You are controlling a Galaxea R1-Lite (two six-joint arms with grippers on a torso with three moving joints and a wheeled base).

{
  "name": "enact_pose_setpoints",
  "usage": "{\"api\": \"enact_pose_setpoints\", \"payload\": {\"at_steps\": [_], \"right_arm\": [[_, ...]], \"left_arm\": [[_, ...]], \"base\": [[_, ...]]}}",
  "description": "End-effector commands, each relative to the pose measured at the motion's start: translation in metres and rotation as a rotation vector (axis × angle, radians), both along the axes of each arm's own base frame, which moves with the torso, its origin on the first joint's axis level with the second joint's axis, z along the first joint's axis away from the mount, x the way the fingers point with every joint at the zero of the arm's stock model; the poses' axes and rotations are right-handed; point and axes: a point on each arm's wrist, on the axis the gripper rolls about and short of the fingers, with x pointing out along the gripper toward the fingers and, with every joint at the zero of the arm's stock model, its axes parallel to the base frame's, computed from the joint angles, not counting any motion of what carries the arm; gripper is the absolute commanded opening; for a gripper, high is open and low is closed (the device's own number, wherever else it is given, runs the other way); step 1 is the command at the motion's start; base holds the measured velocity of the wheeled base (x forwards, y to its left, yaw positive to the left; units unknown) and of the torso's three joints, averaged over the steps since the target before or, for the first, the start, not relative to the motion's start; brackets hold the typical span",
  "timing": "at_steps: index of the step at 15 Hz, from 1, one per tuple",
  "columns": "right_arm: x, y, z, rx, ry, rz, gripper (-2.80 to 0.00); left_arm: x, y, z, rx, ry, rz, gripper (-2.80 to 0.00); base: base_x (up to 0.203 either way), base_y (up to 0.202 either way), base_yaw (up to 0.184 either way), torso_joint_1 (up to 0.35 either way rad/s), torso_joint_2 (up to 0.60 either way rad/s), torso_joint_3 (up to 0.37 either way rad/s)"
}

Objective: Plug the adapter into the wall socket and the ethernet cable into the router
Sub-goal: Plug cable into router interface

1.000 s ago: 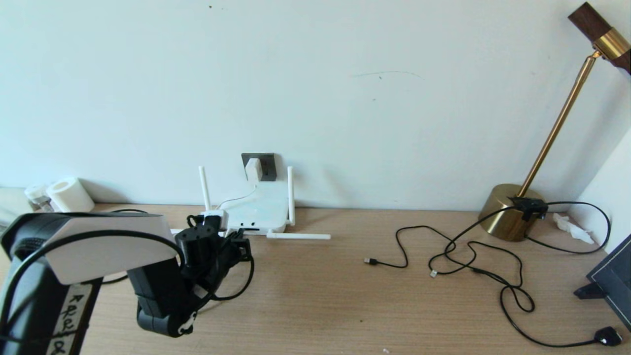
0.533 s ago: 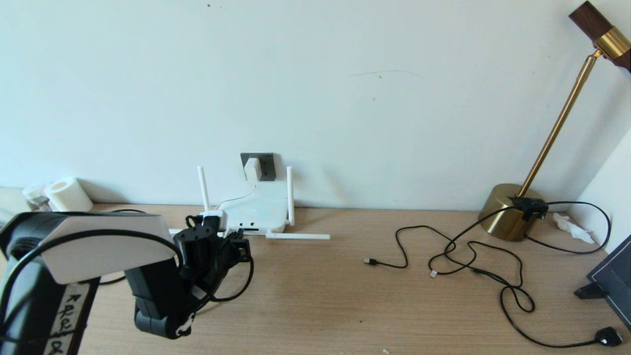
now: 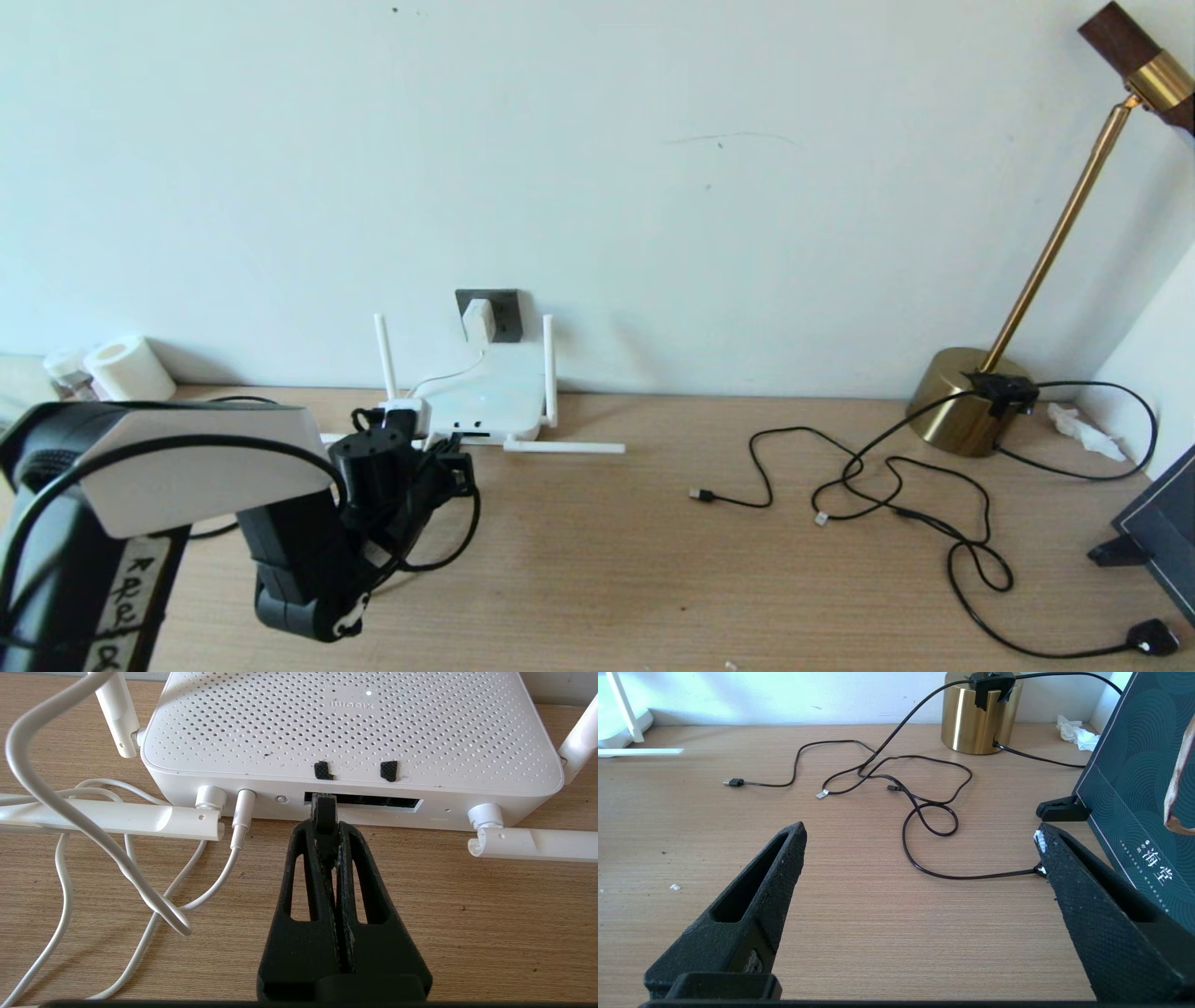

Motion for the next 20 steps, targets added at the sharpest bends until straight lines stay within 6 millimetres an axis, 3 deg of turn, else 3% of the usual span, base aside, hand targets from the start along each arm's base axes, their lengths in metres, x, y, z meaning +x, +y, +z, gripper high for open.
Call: {"api": "enact_pose_setpoints", "payload": {"at_steps": [1, 20], "right_arm": [[0.0001, 0.0000, 0.0001, 0.000, 0.001, 0.000, 0.00], [0.0000, 0.0000, 0.0000, 0.000, 0.000, 0.000, 0.00]], "left_arm": [[0.0001, 0.0000, -0.0009, -0.001, -0.003, 0.002, -2.80], [-0.0004, 0.0010, 0.0009, -0.001, -0.006, 0.004, -2.80]], "base": [[0.000, 0.000, 0.000, 0.000, 0.00, 0.000], [0.000, 0.000, 0.000, 0.000, 0.00, 0.000]]}}
